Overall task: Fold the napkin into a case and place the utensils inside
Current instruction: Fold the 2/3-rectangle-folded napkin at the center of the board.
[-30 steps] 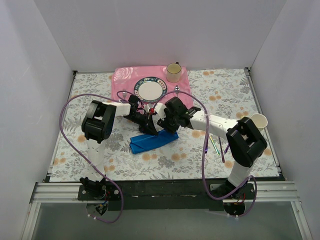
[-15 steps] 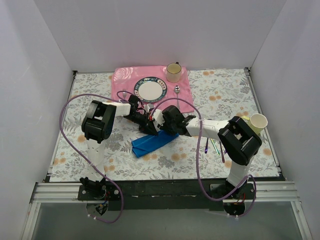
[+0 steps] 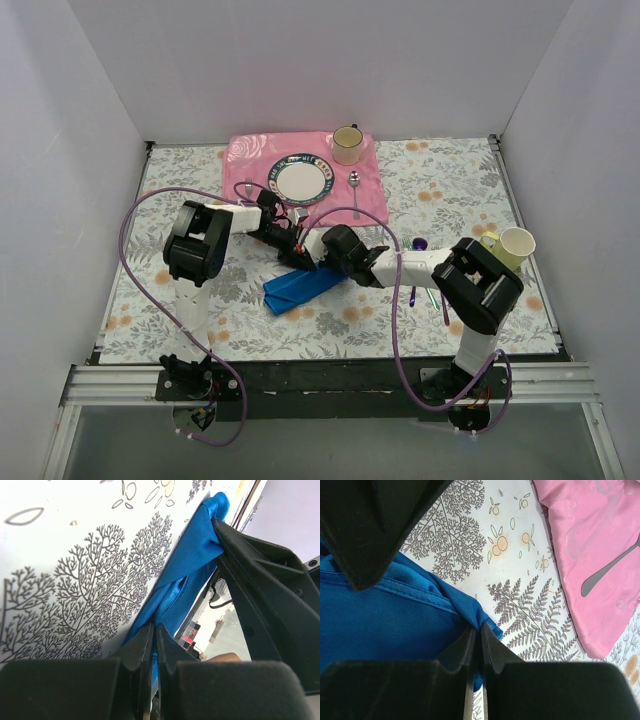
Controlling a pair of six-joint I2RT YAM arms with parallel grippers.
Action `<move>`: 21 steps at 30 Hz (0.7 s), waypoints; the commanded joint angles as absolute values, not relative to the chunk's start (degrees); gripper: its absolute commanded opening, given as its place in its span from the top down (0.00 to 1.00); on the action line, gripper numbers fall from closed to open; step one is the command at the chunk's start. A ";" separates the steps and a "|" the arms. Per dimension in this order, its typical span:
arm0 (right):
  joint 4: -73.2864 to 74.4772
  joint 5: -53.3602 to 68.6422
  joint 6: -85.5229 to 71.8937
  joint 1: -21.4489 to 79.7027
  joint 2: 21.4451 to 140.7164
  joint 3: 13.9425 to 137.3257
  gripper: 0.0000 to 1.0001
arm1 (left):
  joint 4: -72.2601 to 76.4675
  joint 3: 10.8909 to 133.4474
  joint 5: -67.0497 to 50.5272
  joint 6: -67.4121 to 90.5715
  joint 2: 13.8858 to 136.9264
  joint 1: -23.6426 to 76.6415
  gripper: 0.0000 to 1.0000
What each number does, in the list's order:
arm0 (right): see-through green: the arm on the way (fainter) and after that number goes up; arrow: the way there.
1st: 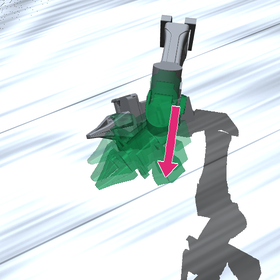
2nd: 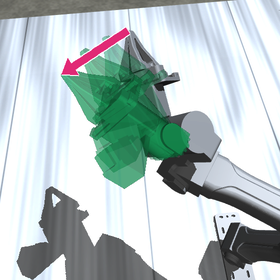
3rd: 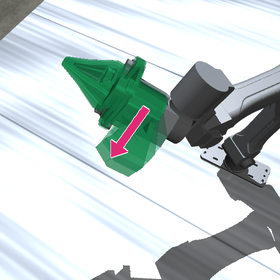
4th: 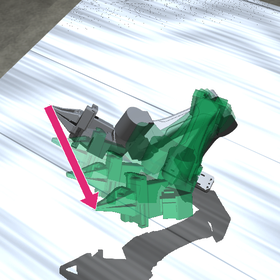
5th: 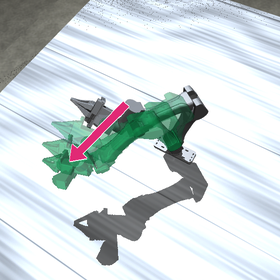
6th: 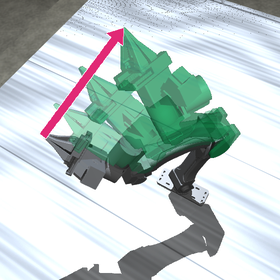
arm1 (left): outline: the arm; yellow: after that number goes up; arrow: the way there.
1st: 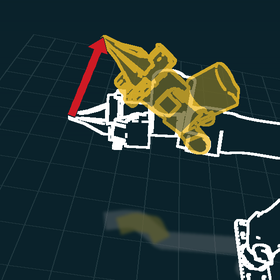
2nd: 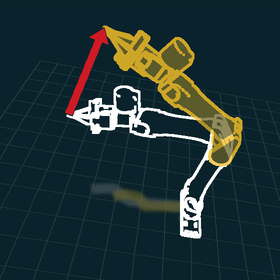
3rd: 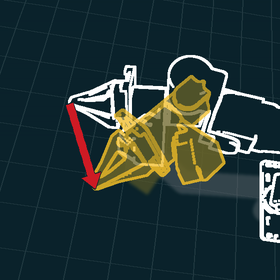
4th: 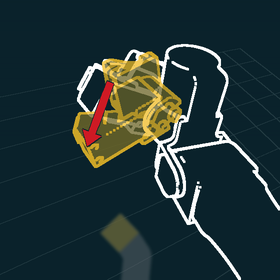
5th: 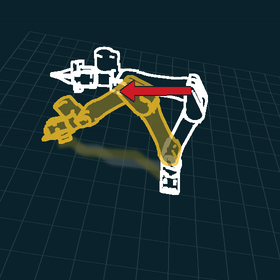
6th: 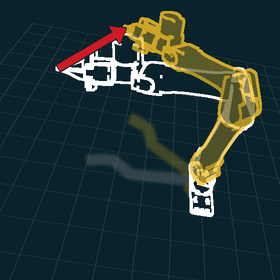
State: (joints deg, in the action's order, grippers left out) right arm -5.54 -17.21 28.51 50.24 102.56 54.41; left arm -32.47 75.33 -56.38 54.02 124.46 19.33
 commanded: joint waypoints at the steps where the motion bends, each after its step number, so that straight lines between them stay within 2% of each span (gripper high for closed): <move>1: -6.06 -21.18 29.79 50.10 102.13 51.95 0.88 | -31.21 73.83 -51.68 52.47 123.49 18.81 1.00; 5: -7.20 -20.92 30.32 50.36 102.57 50.98 0.90 | -30.67 74.44 -53.96 53.26 120.77 18.81 0.93; 6: -7.38 -20.92 30.50 50.36 102.74 50.80 0.90 | -31.02 74.88 -54.23 53.17 120.67 18.90 0.81; 9: -7.73 -21.18 30.67 50.36 102.92 50.54 0.91 | -33.04 75.50 -55.28 52.21 120.06 18.90 0.65; 12: -8.00 -21.44 30.67 50.36 103.01 50.45 0.91 | -34.80 75.06 -55.28 51.16 119.01 18.90 0.58; 15: -8.17 -21.27 30.85 50.45 103.10 50.27 0.91 | -36.91 74.27 -54.85 50.28 118.13 18.90 0.57; 21: -8.09 -20.83 30.85 50.45 102.75 50.19 0.91 | -37.88 72.51 -54.58 49.14 117.33 18.90 0.63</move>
